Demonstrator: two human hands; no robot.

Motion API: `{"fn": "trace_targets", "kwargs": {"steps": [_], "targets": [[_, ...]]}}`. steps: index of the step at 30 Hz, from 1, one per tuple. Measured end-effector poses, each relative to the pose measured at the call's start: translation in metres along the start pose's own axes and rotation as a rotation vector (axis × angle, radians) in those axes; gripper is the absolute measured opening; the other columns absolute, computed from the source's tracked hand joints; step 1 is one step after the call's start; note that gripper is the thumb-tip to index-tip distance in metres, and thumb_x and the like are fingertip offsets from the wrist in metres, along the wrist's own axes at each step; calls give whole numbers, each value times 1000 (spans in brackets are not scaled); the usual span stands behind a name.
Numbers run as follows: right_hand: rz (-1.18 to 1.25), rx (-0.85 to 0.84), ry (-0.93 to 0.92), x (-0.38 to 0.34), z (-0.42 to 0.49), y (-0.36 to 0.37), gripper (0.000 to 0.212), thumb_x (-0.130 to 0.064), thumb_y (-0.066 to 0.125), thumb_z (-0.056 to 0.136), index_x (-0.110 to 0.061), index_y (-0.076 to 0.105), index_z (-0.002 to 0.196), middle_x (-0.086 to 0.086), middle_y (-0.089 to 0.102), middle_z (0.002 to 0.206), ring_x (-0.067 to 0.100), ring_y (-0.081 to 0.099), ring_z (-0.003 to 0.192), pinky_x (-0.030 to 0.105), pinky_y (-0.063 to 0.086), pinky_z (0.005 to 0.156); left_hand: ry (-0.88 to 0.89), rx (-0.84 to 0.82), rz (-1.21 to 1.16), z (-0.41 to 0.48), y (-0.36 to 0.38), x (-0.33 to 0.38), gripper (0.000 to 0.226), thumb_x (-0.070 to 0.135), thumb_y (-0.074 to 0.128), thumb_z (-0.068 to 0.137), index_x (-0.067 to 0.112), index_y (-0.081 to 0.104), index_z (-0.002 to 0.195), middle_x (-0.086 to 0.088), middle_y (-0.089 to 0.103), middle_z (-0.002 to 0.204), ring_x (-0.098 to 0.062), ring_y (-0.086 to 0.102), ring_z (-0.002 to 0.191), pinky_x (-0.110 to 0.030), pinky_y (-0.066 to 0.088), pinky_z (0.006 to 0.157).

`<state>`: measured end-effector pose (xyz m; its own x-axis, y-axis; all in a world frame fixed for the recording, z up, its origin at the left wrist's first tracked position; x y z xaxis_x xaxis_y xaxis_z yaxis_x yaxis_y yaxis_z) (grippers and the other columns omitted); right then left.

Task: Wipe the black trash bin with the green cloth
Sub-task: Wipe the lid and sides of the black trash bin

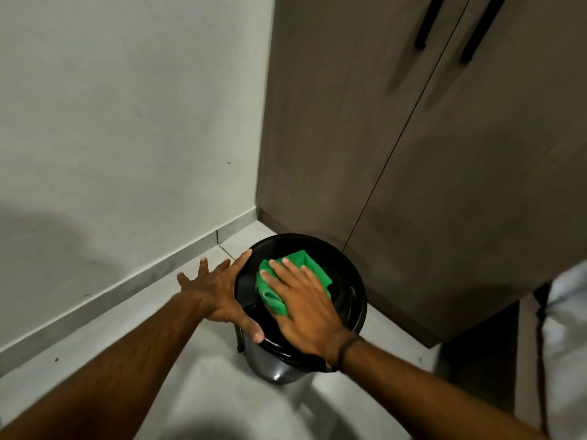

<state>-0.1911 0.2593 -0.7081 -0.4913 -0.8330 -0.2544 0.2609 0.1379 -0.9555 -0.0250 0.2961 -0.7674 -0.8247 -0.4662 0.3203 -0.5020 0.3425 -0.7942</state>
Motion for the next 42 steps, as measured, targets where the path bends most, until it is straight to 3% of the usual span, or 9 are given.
{"fn": "trace_targets", "kwargs": {"steps": [5, 11, 16, 20, 26, 30, 32, 35, 42], "targets": [[37, -9, 9, 47, -60, -22, 71, -25, 52, 93, -34, 34, 161, -10, 29, 170, 13, 15, 160, 40, 6, 131, 29, -21, -39, -1, -1, 3, 181, 87, 91, 23, 58, -29, 155, 2, -4, 181, -46, -20, 162, -82, -5, 122], [23, 26, 289, 93, -2, -37, 53, -38, 52, 106, -30, 43, 157, -6, 33, 169, 17, 20, 159, 38, 11, 129, 25, -15, -74, -3, 1, 6, 180, 90, 88, 24, 57, -29, 156, -4, -3, 181, -46, -20, 162, -81, -4, 123], [17, 22, 82, 24, -41, -13, 62, -34, 51, 97, -34, 40, 158, -6, 34, 168, 19, 23, 158, 44, 9, 129, -6, 4, -77, -2, 0, 4, 183, 94, 85, 14, 60, -29, 154, -5, 4, 181, -44, -17, 163, -79, -1, 125], [-4, 1, 29, -2, -42, 1, 71, -39, 48, 90, -35, 33, 159, -8, 31, 169, 17, 19, 159, 37, -3, 126, -1, -10, -57, -1, 5, 2, 183, 91, 87, 19, 58, -34, 153, -3, 4, 181, -45, -18, 163, -79, 0, 125], [-17, -66, 54, 22, 52, -3, 68, -30, 61, 91, -31, 42, 156, -3, 37, 167, 24, 25, 157, 46, 16, 126, -2, 0, -63, 3, 7, 0, 186, 99, 78, 9, 61, -35, 151, -8, 11, 180, -44, -11, 164, -76, 3, 126], [39, -5, 227, 75, 72, -27, 51, -32, 59, 94, -30, 56, 144, -2, 57, 150, 27, 49, 142, 41, 34, 117, -6, 36, -50, 5, 6, -6, 180, 103, 74, 10, 65, -34, 148, -9, 15, 179, -45, -6, 164, -77, 3, 125], [134, 64, 380, 108, 55, -43, 37, -36, 56, 96, -30, 63, 132, -1, 67, 133, 30, 63, 121, 41, 49, 101, -16, 38, -49, 4, 7, -9, 178, 104, 74, 11, 66, -33, 148, -11, 14, 179, -46, -5, 164, -79, 2, 124], [237, 123, 584, 139, 9, -49, 25, -38, 54, 99, -27, 65, 118, 2, 72, 114, 30, 69, 101, 38, 53, 81, -25, 34, -50, 4, 7, -9, 177, 104, 74, 11, 67, -34, 146, -13, 13, 179, -47, -6, 164, -80, 1, 124], [114, 119, 805, 127, -61, -54, 32, -30, 58, 98, -15, 59, 127, 11, 74, 110, 34, 69, 99, 47, 61, 85, -36, 39, -57, -1, 11, -8, 177, 105, 73, 11, 65, -33, 148, -14, 10, 179, -47, -7, 164, -80, 0, 124]]}}
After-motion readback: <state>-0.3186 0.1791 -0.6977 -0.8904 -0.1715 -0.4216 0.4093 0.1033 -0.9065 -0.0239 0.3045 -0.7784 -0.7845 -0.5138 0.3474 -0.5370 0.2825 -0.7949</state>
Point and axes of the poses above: each hand's wrist, its own z-axis towards the middle knuckle, its own y-axis out of the palm, x = y × z, the point moved 9 cm from there along z, towards the middle knuckle
